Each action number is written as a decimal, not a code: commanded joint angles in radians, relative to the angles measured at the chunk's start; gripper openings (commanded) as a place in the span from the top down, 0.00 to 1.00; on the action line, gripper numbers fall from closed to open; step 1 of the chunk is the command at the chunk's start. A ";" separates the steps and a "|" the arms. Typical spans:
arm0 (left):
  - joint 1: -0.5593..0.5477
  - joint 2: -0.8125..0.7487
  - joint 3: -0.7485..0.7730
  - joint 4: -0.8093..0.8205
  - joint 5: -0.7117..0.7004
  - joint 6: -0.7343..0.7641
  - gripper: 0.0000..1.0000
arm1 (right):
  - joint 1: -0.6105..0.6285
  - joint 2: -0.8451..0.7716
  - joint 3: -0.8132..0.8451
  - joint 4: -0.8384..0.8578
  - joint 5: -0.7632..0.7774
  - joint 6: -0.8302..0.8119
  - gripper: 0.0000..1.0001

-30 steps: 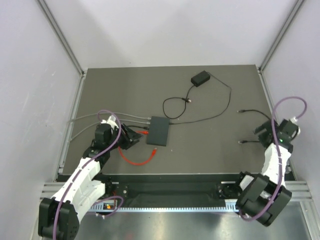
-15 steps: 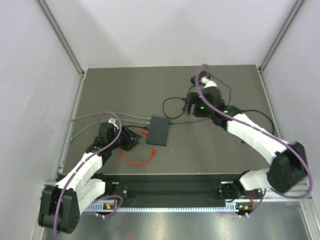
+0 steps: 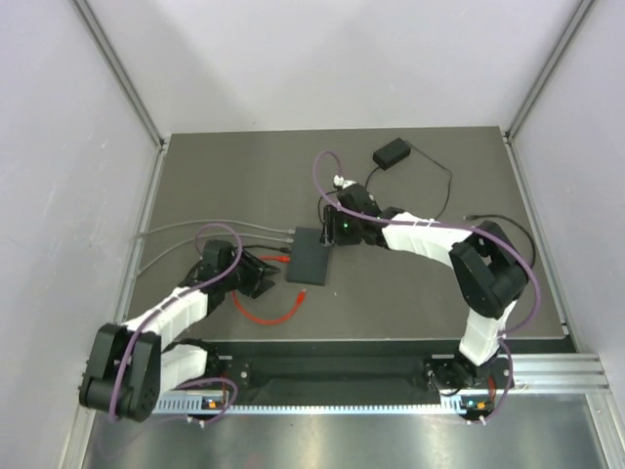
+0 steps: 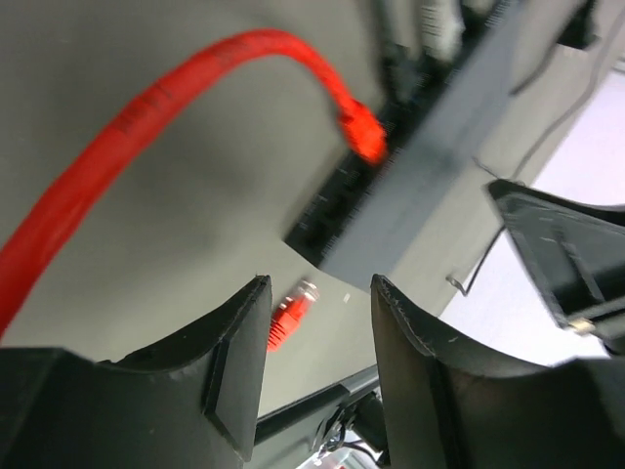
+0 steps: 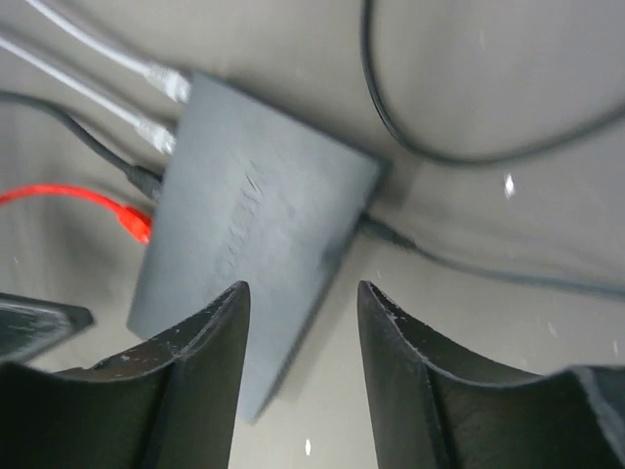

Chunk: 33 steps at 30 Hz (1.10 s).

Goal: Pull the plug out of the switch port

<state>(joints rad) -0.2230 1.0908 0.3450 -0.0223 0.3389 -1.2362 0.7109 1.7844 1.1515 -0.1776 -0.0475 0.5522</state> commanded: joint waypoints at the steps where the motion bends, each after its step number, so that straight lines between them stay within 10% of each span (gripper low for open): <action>1: -0.009 0.069 0.031 0.096 -0.026 -0.049 0.50 | 0.004 0.035 0.076 0.078 0.005 -0.050 0.51; 33: -0.188 0.242 -0.092 0.568 -0.420 -0.155 0.58 | -0.014 0.196 0.159 0.112 -0.155 -0.069 0.50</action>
<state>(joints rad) -0.4026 1.3281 0.2623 0.4496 -0.0074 -1.4117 0.6930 1.9743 1.2911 -0.1120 -0.1421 0.4725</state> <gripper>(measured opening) 0.420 0.504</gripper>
